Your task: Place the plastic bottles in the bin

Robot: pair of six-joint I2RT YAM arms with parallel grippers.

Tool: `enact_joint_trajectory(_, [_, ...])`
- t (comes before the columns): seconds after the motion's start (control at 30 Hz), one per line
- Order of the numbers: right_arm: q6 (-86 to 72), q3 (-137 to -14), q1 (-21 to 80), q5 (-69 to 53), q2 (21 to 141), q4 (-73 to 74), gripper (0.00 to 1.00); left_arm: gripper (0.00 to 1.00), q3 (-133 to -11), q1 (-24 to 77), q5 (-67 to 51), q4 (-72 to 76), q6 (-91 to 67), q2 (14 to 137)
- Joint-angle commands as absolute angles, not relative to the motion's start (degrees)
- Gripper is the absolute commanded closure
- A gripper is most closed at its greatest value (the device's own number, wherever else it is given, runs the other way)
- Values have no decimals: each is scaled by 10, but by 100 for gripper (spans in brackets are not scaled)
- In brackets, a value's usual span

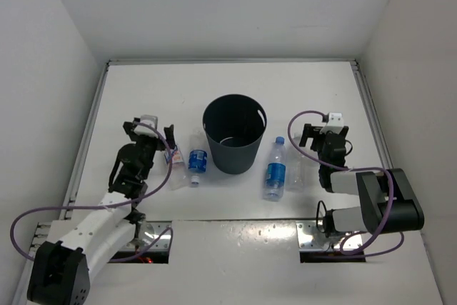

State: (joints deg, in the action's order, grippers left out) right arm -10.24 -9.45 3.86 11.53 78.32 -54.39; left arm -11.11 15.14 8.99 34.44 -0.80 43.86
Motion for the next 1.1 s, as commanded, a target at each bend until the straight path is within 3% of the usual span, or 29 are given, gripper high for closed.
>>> enact_joint_trajectory(0.0, [-100,-112,40,114,784,-581,0,1,-205,153,87,230,-64,421])
enact_joint_trajectory(0.17, [-100,-112,40,114,784,-581,0,1,-340,153,122,93,-105,406])
enact_joint_trajectory(0.2, [-100,-112,40,114,784,-581,0,1,-374,153,122,-50,-105,406])
enact_joint_trajectory(0.23, [-100,-112,40,114,784,-581,0,1,-391,153,155,-63,-127,406])
enact_joint_trajectory(0.5, [-100,-112,40,114,784,-581,0,1,-402,153,69,-106,-214,429])
enact_joint_trajectory(0.73, [-100,-112,40,114,784,-581,0,1,-395,153,181,-147,-307,461])
enact_joint_trajectory(1.07, [-100,-112,40,114,784,-581,0,1,-377,153,142,-152,-376,545])
